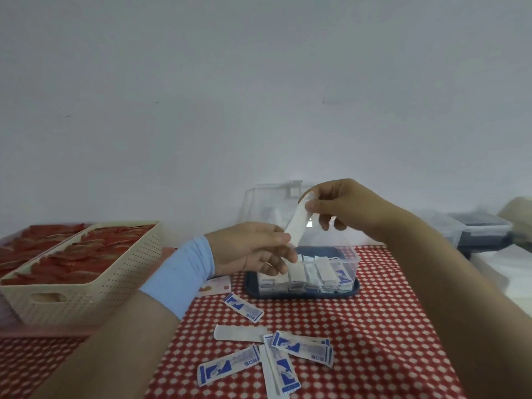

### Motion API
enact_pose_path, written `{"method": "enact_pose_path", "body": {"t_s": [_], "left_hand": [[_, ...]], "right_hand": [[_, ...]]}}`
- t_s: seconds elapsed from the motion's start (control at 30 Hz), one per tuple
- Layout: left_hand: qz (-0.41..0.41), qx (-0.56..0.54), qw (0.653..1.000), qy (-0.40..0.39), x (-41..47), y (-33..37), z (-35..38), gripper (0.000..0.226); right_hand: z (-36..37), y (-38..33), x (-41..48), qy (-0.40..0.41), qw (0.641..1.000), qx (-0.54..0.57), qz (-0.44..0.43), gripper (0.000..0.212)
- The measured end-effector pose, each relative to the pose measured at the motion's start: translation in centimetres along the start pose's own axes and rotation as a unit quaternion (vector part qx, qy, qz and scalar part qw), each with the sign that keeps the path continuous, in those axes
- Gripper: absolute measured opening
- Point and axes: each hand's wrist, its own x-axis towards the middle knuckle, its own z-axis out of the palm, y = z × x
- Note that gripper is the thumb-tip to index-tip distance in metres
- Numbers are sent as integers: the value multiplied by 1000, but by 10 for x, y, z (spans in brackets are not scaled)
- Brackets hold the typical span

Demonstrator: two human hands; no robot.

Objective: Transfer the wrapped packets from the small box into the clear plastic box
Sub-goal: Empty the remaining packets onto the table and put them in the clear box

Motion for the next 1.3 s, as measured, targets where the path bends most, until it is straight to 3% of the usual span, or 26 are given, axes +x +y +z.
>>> {"method": "enact_pose_path", "body": {"t_s": [0.1, 0.2, 0.3, 0.47, 0.63, 0.87, 1.03, 1.1, 1.3], "left_hand": [[-33, 213, 975, 55, 29, 13, 2, 18], [-16, 400, 910, 113, 66, 12, 12, 18], [-30, 508, 858, 63, 90, 6, 27, 29], [-90, 534, 841, -11, 108, -7, 38, 55], [-120, 567, 814, -35, 110, -17, 34, 48], [-112, 557, 823, 3, 114, -22, 38, 39], [-61, 589, 805, -21, 116, -11, 48, 51], [-80, 594, 799, -44, 119, -12, 52, 58], [-112, 582, 803, -60, 121, -13, 61, 48]], "right_hand": [[-26, 20, 23, 38, 990, -130, 33, 15], [-32, 45, 44, -26, 959, -274, 74, 17], [-27, 62, 57, -97, 923, -355, 112, 14], [-16, 76, 62, -143, 894, -404, 130, 20], [-7, 82, 59, -164, 877, -435, 124, 24], [8, 92, 57, -169, 851, -480, 130, 26], [11, 92, 55, -165, 810, -553, 105, 25], [10, 92, 54, -157, 805, -566, 84, 25], [5, 92, 50, -153, 807, -568, 45, 30]]}}
